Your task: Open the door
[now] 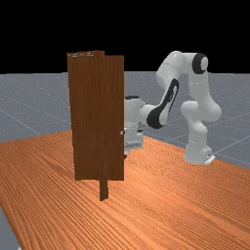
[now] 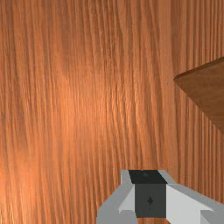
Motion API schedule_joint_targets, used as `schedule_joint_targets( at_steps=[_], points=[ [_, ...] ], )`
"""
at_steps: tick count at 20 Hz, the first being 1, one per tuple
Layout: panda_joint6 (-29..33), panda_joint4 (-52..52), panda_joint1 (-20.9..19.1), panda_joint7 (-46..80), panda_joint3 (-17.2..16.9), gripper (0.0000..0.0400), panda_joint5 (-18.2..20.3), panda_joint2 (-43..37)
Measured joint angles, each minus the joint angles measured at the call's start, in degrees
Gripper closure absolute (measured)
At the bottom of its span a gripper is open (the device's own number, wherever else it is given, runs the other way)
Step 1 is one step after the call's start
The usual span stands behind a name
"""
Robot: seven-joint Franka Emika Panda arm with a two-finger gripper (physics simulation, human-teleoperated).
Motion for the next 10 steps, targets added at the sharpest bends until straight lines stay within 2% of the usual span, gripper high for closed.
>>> schedule_joint_targets(
  at_steps=[1,2,3,4,5,6,7,8,10],
  points=[
    [-0.2,-4.9,0.0,0.1,-0.1,0.0400,-0.4,-3.7],
    [-5.8,-8.1,-1.0,-5.3,0.7,0.0400,5.3,-7.2],
    [-5.0,-13.8,-0.9,-8.1,0.2,0.0400,8.0,-11.6],
    [-10.8,-14.5,-0.3,-0.9,-0.2,0.0400,-0.1,-13.2],
    [-2.7,-21.7,-0.4,-6.0,-0.5,0.0400,-0.3,-17.9],
    [-6.7,-21.0,-0.5,-1.0,-0.3,0.0400,-0.6,-18.1],
    [-6.9,-21.1,-0.4,-0.4,-0.1,0.0400,-0.5,-18.2],
    [-3.8,-22.8,-0.3,10.4,1.1,0.0400,-0.9,-19.1],
    [-5.0,-21.5,1.7,32.2,5.1,0.0400,-0.6,-18.2]
  ],
)
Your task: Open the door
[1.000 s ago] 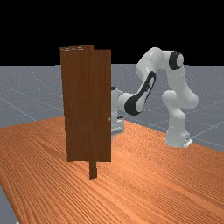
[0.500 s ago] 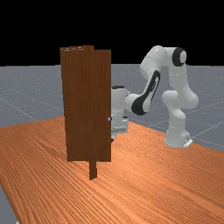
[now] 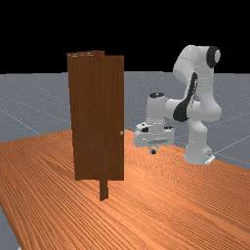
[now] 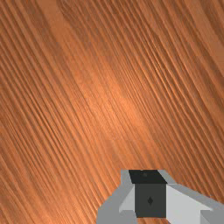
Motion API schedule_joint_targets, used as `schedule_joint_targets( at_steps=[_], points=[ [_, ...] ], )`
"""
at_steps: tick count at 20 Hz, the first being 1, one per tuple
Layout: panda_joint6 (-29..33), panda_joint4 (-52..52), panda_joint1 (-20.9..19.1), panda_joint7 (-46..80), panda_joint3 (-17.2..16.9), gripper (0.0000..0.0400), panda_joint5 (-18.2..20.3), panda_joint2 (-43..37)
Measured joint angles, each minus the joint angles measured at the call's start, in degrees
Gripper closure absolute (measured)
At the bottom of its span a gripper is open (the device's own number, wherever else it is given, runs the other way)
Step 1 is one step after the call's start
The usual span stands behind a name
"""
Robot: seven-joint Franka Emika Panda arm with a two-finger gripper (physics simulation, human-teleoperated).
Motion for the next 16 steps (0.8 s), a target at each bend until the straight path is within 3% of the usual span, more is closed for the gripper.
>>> schedule_joint_targets(
  at_steps=[2,5,10,11,12,13,15,16],
  points=[
    [-1.4,3.5,4.7,17.4,4.2,0.0400,-0.1,2.6],
    [-2.1,7.4,10.2,10.4,7.2,0.0400,-1.5,5.6],
    [-3.4,13.5,10.6,0.4,7.5,0.0400,-2.4,10.0],
    [-4.6,19.3,10.0,0.1,7.4,0.0400,-0.6,14.2],
    [-8.7,28.3,10.5,1.0,6.2,0.0400,-3.5,19.9],
    [-15.4,41.2,10.2,-1.1,6.0,0.0400,-2.9,27.6],
    [-25.5,64.5,12.8,-0.5,2.3,0.0400,-8.4,41.2],
    [-28.0,71.0,12.8,-1.2,1.9,0.0400,-8.3,45.1]
  ],
)
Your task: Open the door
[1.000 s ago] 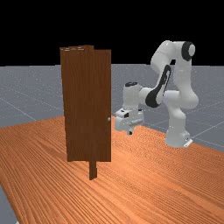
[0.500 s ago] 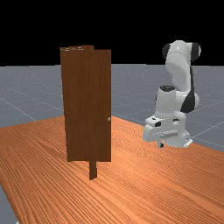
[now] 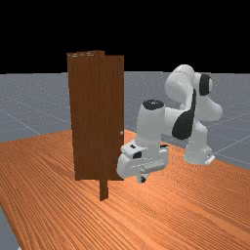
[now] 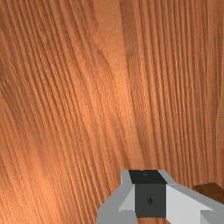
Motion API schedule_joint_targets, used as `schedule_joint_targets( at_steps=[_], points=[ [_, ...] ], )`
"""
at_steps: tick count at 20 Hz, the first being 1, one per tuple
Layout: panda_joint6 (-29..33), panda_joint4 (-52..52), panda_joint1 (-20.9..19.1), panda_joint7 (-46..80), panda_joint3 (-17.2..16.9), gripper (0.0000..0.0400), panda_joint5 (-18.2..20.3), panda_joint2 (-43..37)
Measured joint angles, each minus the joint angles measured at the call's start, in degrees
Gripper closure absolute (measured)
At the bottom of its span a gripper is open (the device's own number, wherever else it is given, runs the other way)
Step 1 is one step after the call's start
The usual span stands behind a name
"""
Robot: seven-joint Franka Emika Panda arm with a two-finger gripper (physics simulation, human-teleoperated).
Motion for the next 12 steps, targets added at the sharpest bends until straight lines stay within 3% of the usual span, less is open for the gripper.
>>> schedule_joint_targets(
  at_steps=[1,2,3,7,12],
  points=[
    [3.8,-3.6,-2.4,-1.9,2.2,0.0400,3.6,-1.5],
    [0.0,2.0,-1.4,-1.6,0.7,0.0400,1.6,1.5],
    [2.4,-0.8,-3.6,-6.0,2.4,0.0400,3.4,0.2],
    [7.0,-9.8,-12.9,-34.7,6.0,0.0400,2.6,-4.7],
    [9.1,-15.9,-16.2,-48.3,8.8,0.0400,4.0,-8.4]
  ],
)
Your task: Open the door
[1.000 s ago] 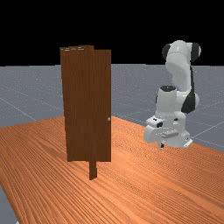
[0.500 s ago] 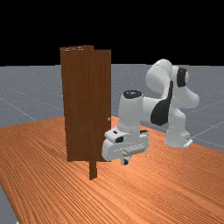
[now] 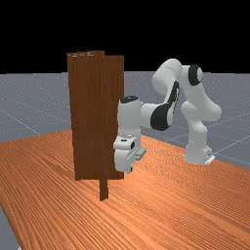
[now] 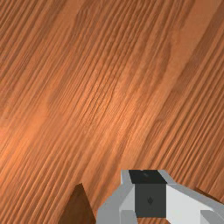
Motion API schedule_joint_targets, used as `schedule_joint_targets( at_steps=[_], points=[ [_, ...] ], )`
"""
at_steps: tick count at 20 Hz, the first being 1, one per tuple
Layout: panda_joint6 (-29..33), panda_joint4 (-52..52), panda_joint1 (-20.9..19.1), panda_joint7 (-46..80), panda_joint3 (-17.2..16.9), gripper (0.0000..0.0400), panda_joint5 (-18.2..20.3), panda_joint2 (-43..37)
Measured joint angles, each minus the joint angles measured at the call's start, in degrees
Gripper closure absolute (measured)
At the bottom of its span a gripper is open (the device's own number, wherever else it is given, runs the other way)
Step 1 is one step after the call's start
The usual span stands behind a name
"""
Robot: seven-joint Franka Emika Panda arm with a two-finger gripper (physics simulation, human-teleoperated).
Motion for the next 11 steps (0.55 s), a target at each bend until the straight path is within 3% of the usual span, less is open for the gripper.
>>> schedule_joint_targets(
  at_steps=[7,11],
  points=[
    [0.0,-7.6,-6.3,-27.6,3.3,0.0400,2.7,-4.9],
    [-1.1,-5.7,-14.9,-41.2,1.1,0.0400,2.5,-4.0]
  ],
)
